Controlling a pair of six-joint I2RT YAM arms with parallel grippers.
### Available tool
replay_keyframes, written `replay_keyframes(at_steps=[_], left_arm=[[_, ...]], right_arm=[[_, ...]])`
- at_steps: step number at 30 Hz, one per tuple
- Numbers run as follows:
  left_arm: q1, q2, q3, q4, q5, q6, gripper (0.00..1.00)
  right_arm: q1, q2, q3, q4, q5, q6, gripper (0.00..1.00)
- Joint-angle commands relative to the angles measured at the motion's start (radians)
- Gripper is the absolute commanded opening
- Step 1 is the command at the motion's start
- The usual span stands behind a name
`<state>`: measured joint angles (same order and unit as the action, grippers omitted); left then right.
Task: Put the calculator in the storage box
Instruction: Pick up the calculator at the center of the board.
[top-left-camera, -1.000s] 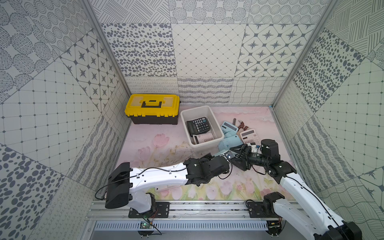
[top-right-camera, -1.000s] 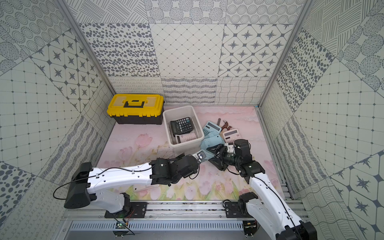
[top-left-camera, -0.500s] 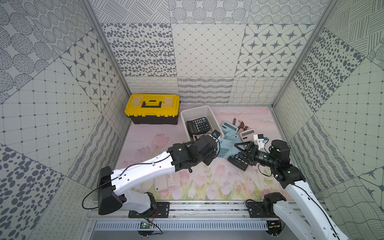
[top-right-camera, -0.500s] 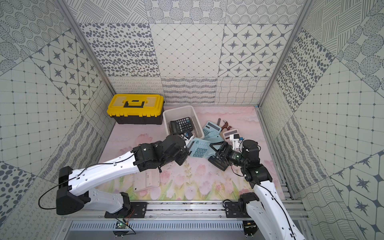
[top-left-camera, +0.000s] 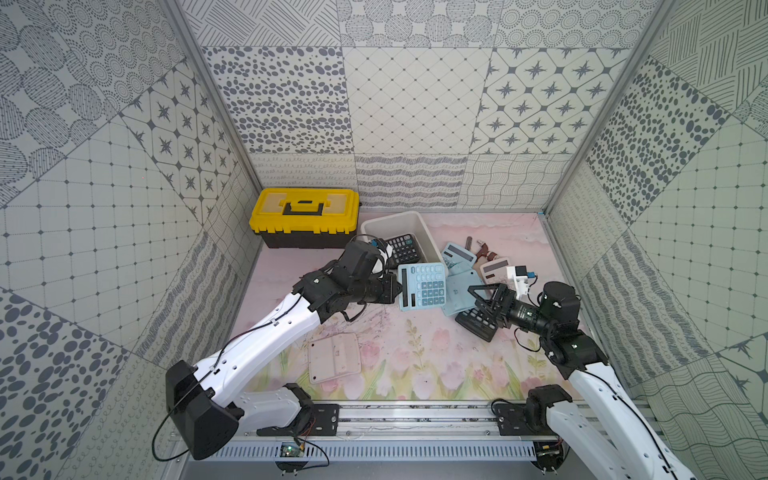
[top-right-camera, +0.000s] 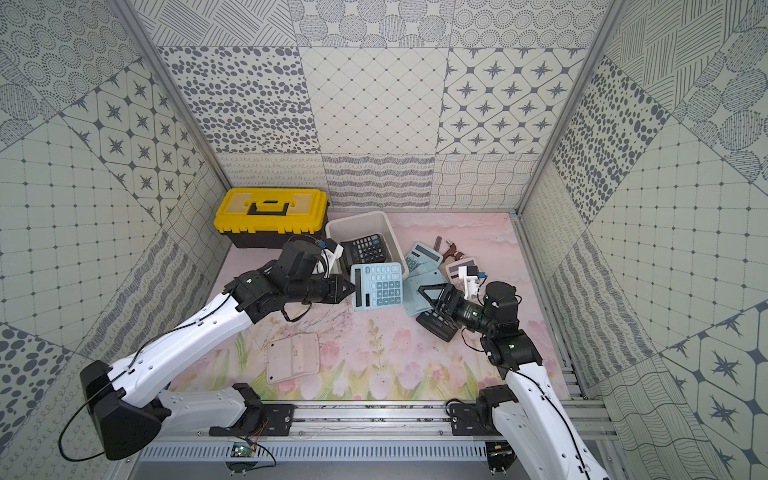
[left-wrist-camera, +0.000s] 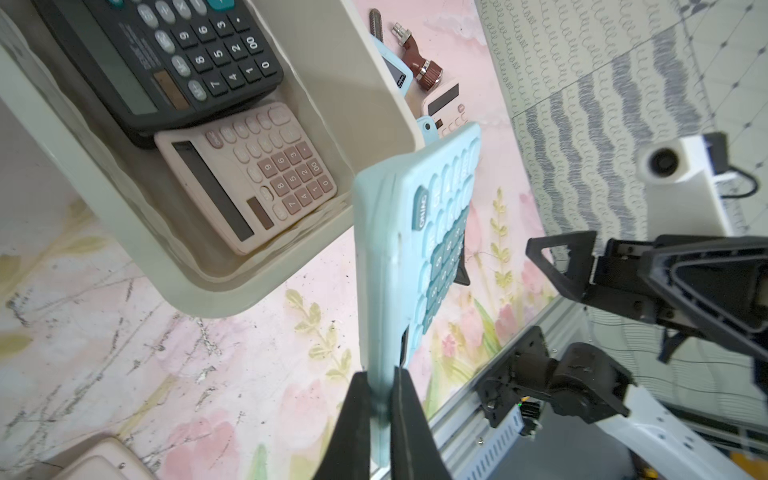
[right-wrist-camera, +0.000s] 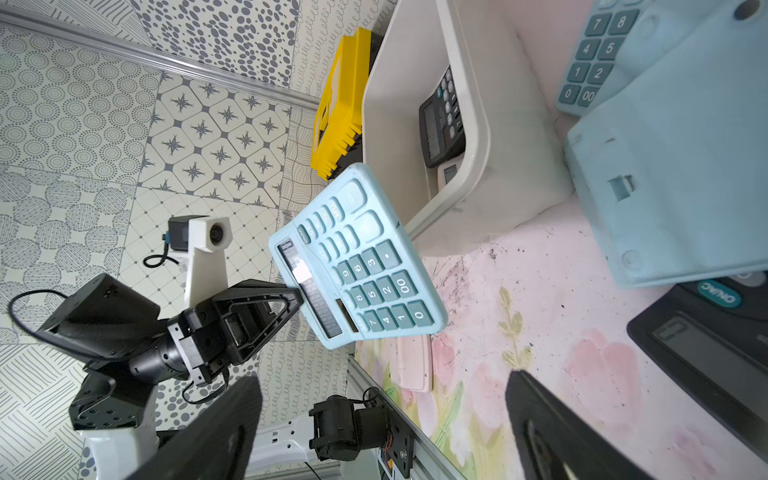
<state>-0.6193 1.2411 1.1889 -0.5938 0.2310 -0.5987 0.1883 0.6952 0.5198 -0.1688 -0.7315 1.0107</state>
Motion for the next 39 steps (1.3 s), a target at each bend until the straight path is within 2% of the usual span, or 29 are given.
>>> replay_keyframes(at_steps=[1,9,16,28,33,36,39], left_arm=[[0.131,-0.031,-0.051,0.139,0.449,-0.241,0.00],[0.261,-0.041,-0.138,0.264,0.663,-0.358,0.00],[0.299,-0.028,-0.156,0.264,0.739,-0.355,0.00],[0.300,-0.044,-0.211,0.304,0.754,-0.385,0.00],[0.301,-0.048,-0.217,0.300,0.759,-0.378,0.00],[0.301,-0.046,-0.213,0.285,0.766,-0.363,0.00],[0.301,-0.038,-0.211,0.282,0.775,-0.353,0.00]], right_arm=[[-0.003,0.012,-0.030,0.142,-0.027,0.024,0.97],[0.024,0.068,-0.027,0.244,-0.064,0.031,0.97],[0.061,0.187,0.013,0.351,-0.131,0.043,0.95],[0.192,0.358,0.099,0.533,-0.166,0.098,0.71],[0.225,0.396,0.113,0.533,-0.157,0.098,0.63],[0.232,0.414,0.115,0.537,-0.155,0.104,0.49],[0.238,0.422,0.116,0.543,-0.152,0.114,0.41]])
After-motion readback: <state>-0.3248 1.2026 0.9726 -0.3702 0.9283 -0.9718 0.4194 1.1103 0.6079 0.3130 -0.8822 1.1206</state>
